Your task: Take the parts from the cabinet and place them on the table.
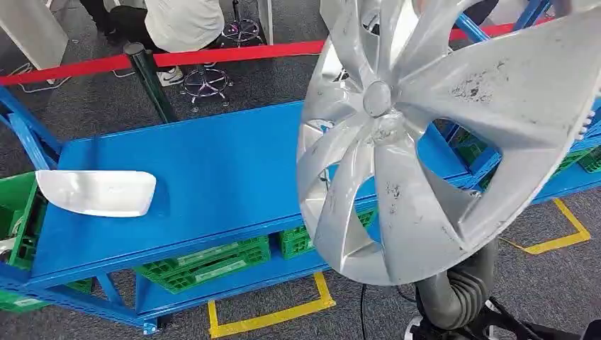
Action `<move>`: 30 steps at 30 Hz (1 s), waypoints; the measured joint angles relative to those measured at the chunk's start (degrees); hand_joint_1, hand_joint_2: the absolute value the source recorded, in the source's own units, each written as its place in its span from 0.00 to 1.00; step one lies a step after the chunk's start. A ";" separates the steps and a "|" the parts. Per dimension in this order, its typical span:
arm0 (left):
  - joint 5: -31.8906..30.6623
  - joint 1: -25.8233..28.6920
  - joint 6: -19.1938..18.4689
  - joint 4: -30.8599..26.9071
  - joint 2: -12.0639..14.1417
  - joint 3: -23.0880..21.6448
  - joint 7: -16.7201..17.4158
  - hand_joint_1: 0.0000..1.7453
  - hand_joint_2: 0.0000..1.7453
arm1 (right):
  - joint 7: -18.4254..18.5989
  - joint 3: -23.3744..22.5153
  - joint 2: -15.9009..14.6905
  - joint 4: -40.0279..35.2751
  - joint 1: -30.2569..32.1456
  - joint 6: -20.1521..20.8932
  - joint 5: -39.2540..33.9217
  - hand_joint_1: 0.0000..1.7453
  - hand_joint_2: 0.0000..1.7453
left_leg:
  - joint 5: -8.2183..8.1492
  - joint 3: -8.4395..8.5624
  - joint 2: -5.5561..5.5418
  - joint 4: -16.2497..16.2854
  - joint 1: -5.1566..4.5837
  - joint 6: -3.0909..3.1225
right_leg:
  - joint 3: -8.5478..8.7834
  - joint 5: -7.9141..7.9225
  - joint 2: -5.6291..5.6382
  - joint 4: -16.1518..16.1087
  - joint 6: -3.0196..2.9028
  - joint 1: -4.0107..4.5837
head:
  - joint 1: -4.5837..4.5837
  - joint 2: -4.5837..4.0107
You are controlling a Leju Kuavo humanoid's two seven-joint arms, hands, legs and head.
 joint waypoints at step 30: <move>-2.36 -0.49 -0.59 0.31 -1.86 1.29 -0.09 0.00 1.00 | 1.16 -3.61 -0.13 2.65 4.19 -1.40 -0.72 1.00 1.00 | -2.12 6.05 -0.21 -2.83 0.30 -1.37 | -2.65 3.10 -0.13 0.35 -2.00 0.89 | -1.29 0.00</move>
